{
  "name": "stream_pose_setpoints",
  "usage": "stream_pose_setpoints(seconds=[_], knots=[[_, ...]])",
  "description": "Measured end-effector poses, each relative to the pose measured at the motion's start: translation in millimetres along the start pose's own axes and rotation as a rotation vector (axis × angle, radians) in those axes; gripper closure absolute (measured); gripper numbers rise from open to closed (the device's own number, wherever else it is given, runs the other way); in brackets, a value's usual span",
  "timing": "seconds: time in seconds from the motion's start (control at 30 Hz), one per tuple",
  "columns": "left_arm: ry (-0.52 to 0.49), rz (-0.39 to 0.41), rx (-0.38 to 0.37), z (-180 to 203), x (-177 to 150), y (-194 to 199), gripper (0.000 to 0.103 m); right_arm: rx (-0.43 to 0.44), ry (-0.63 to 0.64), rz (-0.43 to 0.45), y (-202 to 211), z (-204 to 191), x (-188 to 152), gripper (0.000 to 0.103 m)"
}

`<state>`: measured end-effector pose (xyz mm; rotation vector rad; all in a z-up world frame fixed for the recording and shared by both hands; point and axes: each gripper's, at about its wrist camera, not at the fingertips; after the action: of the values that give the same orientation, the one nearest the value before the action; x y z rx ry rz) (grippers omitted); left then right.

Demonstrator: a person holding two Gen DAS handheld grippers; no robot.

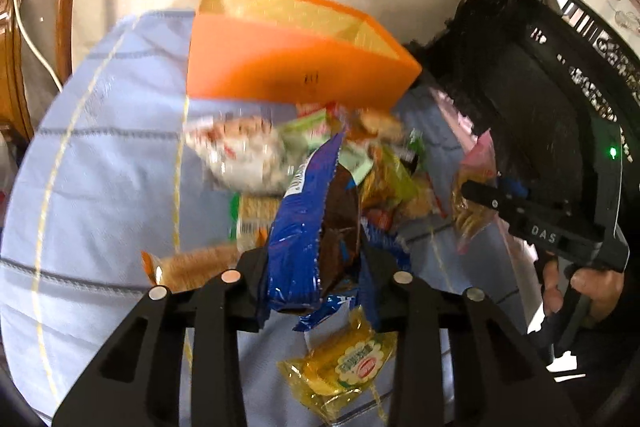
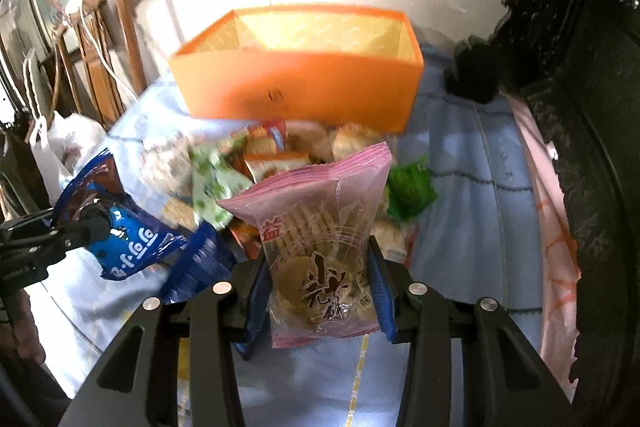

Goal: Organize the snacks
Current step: 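Carry both bags over the orange box and open both tools to drop them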

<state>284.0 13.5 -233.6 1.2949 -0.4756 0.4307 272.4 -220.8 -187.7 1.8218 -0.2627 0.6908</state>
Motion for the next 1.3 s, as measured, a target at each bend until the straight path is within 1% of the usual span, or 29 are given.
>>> stream_pose_setpoints(seconds=[0.13, 0.27, 0.4, 0.53, 0.6, 0.7, 0.8, 0.87, 0.93, 0.97, 1.0, 1.03, 1.07, 1.13, 1.17, 1.27, 1.3], knots=[[0.017, 0.056, -0.007, 5.2, 22.5, 15.0, 0.07, 0.018, 0.021, 0.071, 23.8, -8.7, 18.3, 0.059], [0.021, 0.121, -0.034, 14.0, 53.0, 33.6, 0.07, 0.026, 0.031, 0.156, 54.6, -12.8, 48.4, 0.059], [0.0, 0.207, -0.052, 24.2, 93.5, 54.3, 0.07, 0.007, 0.056, 0.234, 79.0, -14.4, 84.0, 0.059], [0.001, 0.266, -0.066, 31.3, 141.3, 62.6, 0.07, 0.006, 0.043, 0.306, 95.2, -9.1, 128.2, 0.059], [0.0, 0.303, -0.065, 34.4, 173.1, 63.8, 0.07, 0.007, 0.052, 0.333, 98.0, -7.2, 154.1, 0.059], [-0.006, 0.326, -0.058, 38.9, 210.7, 60.6, 0.069, 0.011, 0.073, 0.348, 94.9, -4.6, 192.7, 0.059], [-0.021, 0.342, -0.021, 43.2, 246.9, 48.0, 0.069, -0.002, 0.109, 0.342, 82.0, -4.4, 231.6, 0.059], [-0.028, 0.348, 0.022, 45.9, 268.9, 35.9, 0.068, -0.003, 0.125, 0.331, 68.5, -2.1, 256.2, 0.059], [-0.021, 0.329, 0.057, 42.8, 292.3, 12.6, 0.062, 0.001, 0.129, 0.305, 50.0, 2.6, 275.9, 0.057], [-0.012, 0.307, 0.077, 40.2, 303.0, -0.6, 0.035, -0.005, 0.113, 0.268, 32.8, 11.0, 287.0, 0.052], [0.002, 0.304, 0.123, 38.4, 307.8, -7.6, 0.006, -0.017, 0.101, 0.253, 24.4, 16.5, 289.8, 0.035], [0.023, 0.322, 0.178, 33.9, 311.2, -11.9, 0.005, -0.046, 0.089, 0.243, 15.1, 23.9, 291.6, 0.03], [0.031, 0.329, 0.188, 31.5, 312.8, -13.3, 0.005, -0.061, 0.083, 0.24, 11.7, 26.5, 289.0, 0.03], [0.031, 0.314, 0.193, 23.0, 311.8, -17.5, 0.005, -0.052, 0.073, 0.234, 9.4, 33.3, 282.3, 0.03], [0.029, 0.312, 0.199, 20.8, 307.9, -17.6, 0.004, -0.062, 0.079, 0.231, 8.7, 35.4, 276.0, 0.03], [0.038, 0.287, 0.193, 11.0, 288.8, -17.5, 0.004, -0.059, 0.073, 0.214, 7.5, 36.7, 252.1, 0.03], [0.039, 0.276, 0.187, 8.5, 277.5, -17.0, 0.004, -0.056, 0.063, 0.208, 7.3, 35.8, 242.7, 0.03]])
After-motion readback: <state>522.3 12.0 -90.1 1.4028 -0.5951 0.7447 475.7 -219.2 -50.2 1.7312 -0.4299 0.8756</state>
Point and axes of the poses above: each gripper's, at about its wrist camera, not at the fingertips, and y roughly against the way its jaws point, z to its right, x to its top, and after that the axes turned 13 degrees about x, right-handed
